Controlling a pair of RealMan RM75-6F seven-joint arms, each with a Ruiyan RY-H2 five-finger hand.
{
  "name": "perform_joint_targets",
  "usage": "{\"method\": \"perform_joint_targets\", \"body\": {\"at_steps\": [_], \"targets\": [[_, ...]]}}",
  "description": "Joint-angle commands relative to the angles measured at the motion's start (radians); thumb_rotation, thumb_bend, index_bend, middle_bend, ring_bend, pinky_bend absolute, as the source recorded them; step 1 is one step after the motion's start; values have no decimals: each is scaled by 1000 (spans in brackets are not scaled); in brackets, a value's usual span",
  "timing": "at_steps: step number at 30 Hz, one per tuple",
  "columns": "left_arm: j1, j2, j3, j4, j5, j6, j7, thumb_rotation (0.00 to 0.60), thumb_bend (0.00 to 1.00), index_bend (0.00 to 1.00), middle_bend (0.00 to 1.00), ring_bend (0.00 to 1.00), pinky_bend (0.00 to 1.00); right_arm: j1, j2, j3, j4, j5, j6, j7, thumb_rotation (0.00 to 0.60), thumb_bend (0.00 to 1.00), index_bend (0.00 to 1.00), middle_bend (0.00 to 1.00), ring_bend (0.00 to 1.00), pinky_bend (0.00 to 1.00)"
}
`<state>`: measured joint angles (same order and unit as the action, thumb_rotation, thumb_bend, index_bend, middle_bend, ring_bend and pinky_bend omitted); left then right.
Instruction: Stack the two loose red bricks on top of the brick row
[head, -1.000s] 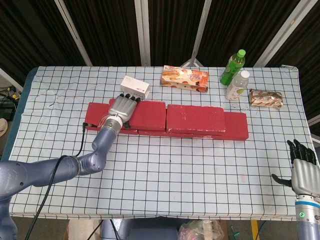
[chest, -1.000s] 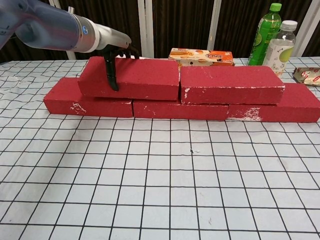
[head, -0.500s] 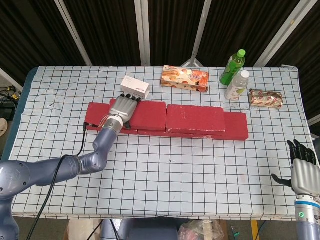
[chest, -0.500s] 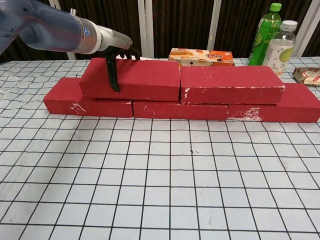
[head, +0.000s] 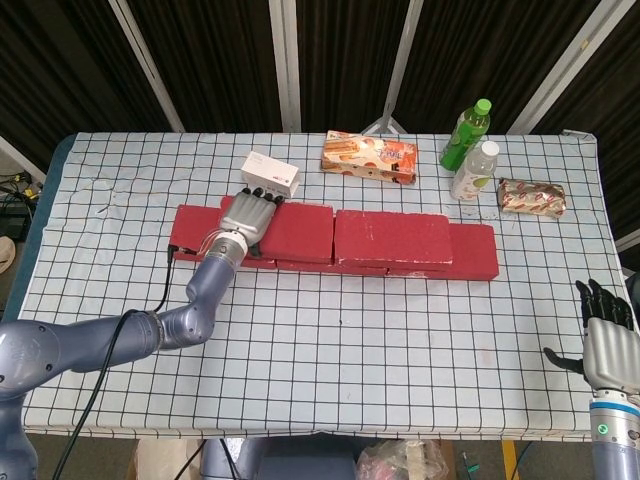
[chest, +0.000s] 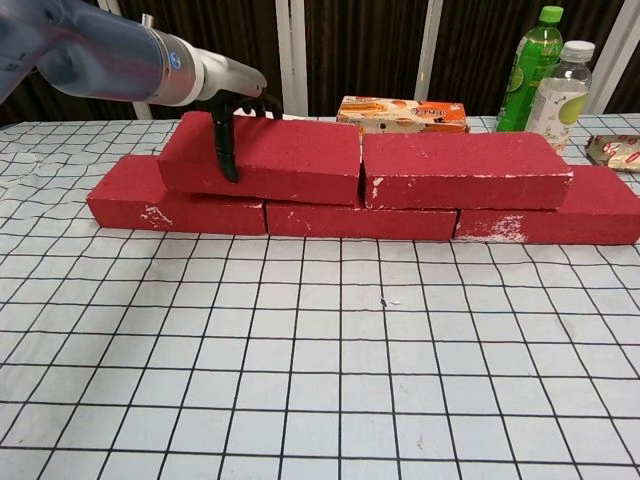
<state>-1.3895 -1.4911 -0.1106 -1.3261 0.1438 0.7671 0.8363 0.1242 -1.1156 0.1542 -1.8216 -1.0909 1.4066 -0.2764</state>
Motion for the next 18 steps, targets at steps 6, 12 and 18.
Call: {"method": "perform_joint_targets", "body": {"at_steps": [6, 12, 18], "targets": [[-2, 2, 7, 1, -13, 1, -1, 600, 0, 223, 141, 97, 147, 1, -1, 0, -2, 3, 0, -5, 600, 153, 53, 0, 0, 0], [-3, -6, 3, 10, -11, -7, -13, 600, 0, 223, 133, 97, 146, 0, -2, 1, -3, 5, 4, -8, 600, 154, 54, 0, 0, 0], [-3, -3, 0, 6, -13, -9, -24, 600, 0, 221, 113, 89, 144, 0, -2, 0, -6, 4, 5, -11, 600, 154, 54, 0, 0, 0]]}}
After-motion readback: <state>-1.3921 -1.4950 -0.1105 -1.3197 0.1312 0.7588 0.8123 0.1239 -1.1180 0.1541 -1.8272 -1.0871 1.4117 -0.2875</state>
